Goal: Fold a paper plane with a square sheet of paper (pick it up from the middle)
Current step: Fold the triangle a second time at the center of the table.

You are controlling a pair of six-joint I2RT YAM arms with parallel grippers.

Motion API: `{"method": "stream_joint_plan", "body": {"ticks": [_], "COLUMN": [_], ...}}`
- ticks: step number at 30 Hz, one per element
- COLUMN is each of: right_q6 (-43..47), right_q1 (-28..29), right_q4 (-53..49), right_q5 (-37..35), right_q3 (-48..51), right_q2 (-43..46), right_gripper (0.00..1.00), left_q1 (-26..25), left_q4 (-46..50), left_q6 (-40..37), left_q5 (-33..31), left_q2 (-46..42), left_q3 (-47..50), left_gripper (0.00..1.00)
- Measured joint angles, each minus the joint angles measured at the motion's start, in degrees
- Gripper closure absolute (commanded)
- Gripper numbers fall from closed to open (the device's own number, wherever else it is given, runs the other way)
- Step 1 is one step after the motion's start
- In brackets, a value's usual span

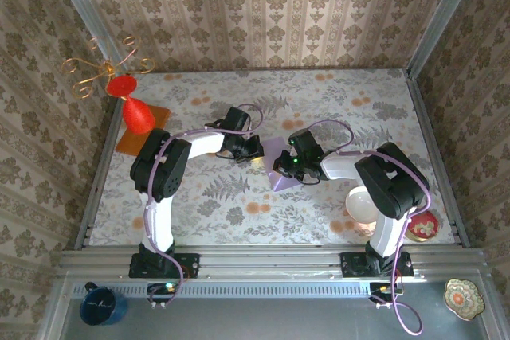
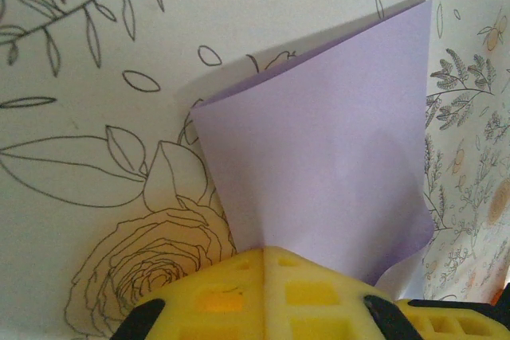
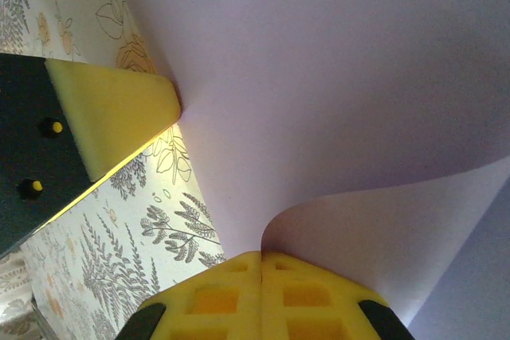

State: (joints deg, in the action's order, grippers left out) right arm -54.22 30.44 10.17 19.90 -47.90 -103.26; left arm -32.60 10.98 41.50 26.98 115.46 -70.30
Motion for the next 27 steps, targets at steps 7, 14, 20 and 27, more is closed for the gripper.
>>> {"method": "stream_joint_plan", "body": {"ticks": [7,14,20,27], "right_q6": [0.0,-0.1,-1.2,-1.9], "right_q1": [0.0,0.0,0.0,0.0], "right_q4": [0.0,0.0,1.0,1.2], "right_q5": [0.0,0.0,0.2,0.4], "right_q3": [0.0,0.0,0.5,0.5], "right_q2": [0.0,-0.3,-0.7,-1.0], "right_gripper": [1.0,1.0,0.97,0.81], "left_q1": [0.0,0.0,0.0,0.1], "left_q4": [0.0,0.3,1.8,3.8], "left_q6": [0.0,0.0,-0.2,-0.4], "left_q5": [0.0,0.0,-0.7,-2.4], "left_q2": [0.0,0.0,0.0,-0.9], "left_q3": [0.0,-0.2,-1.1,-1.8], "left_gripper": [0.92,0.91,0.89,0.8]}}
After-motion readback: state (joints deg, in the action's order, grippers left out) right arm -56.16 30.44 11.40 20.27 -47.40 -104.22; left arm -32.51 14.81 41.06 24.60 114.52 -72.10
